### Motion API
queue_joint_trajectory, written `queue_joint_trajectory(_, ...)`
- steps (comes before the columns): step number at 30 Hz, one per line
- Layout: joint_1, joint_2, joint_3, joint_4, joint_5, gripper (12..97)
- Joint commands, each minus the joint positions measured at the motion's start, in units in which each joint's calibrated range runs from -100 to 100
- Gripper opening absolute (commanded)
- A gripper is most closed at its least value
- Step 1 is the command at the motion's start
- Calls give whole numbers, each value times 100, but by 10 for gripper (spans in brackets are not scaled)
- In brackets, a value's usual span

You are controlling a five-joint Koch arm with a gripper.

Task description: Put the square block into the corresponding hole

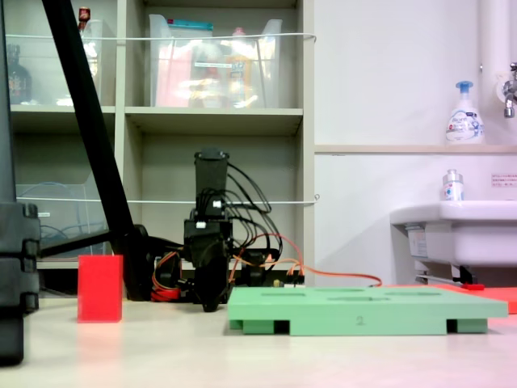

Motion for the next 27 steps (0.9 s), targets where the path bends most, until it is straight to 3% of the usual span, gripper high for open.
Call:
queue_joint_trajectory(1,-20,-41,-265,-43,-39,494)
queue_joint_trajectory(27,-34,-41,-265,-43,44,493)
